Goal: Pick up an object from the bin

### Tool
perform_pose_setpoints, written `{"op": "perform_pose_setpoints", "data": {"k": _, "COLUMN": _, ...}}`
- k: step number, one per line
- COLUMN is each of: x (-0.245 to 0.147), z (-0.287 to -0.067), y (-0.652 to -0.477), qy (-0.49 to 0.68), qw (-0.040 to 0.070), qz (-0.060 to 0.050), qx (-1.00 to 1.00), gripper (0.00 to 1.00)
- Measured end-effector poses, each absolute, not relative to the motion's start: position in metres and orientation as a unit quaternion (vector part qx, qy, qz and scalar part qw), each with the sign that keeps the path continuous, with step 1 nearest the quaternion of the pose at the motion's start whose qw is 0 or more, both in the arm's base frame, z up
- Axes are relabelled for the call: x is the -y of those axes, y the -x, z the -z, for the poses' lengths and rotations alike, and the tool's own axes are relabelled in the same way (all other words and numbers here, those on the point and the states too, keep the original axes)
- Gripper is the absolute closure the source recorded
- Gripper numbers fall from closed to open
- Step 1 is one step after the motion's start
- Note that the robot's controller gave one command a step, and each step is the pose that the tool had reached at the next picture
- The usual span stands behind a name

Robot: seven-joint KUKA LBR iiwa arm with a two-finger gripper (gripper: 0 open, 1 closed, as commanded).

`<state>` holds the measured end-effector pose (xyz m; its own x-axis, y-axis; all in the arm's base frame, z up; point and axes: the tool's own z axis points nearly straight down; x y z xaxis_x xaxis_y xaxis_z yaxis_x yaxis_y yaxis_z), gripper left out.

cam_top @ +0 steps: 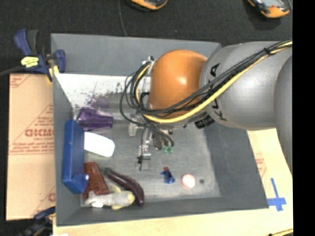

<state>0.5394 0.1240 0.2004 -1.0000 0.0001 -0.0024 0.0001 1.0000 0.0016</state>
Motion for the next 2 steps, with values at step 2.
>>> {"op": "perform_pose_setpoints", "data": {"k": 2, "x": -0.182, "z": -0.112, "y": -0.607, "qy": -0.109, "qw": 0.005, "qz": -0.002, "qx": -0.994, "gripper": 0.0}}
